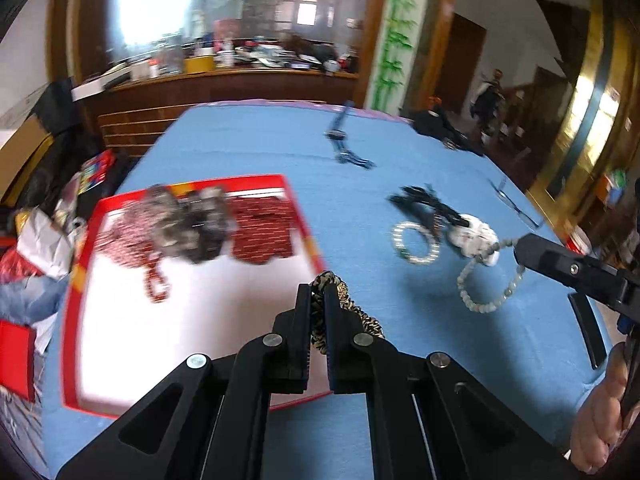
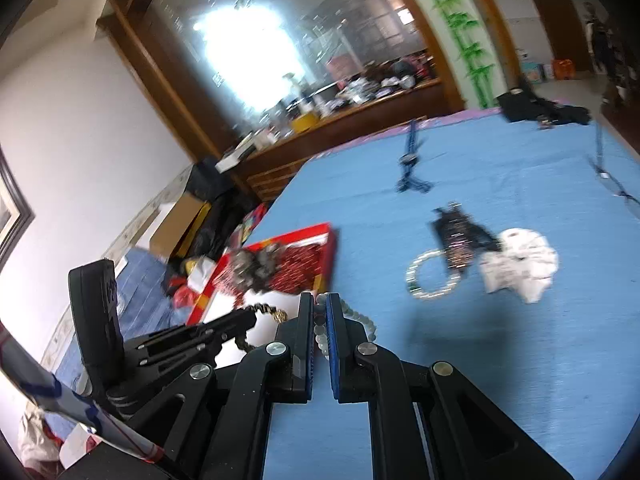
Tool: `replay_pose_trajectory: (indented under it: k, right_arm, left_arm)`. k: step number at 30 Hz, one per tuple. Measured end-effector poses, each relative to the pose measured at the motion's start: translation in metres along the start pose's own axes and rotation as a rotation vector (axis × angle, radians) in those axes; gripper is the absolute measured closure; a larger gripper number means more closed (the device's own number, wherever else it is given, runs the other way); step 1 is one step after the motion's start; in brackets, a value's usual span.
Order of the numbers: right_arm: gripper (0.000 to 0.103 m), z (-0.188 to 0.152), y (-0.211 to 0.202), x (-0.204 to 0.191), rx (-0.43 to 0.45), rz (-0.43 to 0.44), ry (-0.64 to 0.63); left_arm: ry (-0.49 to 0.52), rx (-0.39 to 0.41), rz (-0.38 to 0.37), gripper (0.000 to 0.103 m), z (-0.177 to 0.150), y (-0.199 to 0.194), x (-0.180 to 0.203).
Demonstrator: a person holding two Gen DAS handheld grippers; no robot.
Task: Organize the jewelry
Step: 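Carry the leopard bracelet into the box with the left gripper while the right carries the bead bracelet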
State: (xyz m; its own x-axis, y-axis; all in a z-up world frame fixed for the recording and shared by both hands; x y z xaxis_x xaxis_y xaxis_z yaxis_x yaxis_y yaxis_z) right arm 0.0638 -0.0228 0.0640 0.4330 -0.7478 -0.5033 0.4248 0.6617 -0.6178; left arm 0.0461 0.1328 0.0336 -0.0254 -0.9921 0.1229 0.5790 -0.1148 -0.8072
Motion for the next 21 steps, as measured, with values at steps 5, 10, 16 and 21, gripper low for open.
replay_pose_trajectory:
  k: [5, 10, 16, 21]
  right_arm:
    - [0.096, 0.000, 0.033, -0.044, -0.064, 0.021, -0.065]
    - [0.096, 0.002, 0.070, -0.081, -0.133, 0.038, -0.124]
    - [0.096, 0.005, 0.125, -0.111, -0.213, 0.062, -0.143]
    - [0.095, 0.011, 0.170, -0.128, -0.263, 0.071, -0.142]
  left_arm:
    - [-0.088, 0.010, 0.043, 0.098, -0.008, -0.009, -0.057]
    - [-0.157, 0.003, 0.083, 0.098, -0.011, -0.011, -0.108]
    - [-0.211, -0.017, 0.118, 0.098, -0.011, -0.003, -0.154]
    - [-0.241, -0.030, 0.129, 0.098, -0.003, 0.008, -0.178]
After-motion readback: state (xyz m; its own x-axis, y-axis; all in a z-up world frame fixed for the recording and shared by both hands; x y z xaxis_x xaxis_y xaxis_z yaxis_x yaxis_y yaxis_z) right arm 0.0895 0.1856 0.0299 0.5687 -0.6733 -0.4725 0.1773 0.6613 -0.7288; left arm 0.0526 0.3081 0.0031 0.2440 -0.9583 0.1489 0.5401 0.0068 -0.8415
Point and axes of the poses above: each gripper's, at about its wrist camera, not at the fingertips, and y roughly the way its jaws point, x to its right, z to its top, the point moved 9 cm from there along y, roughly the way its jaws point, and after that the axes turned 9 degrees about -x, right-handed, at the moved point
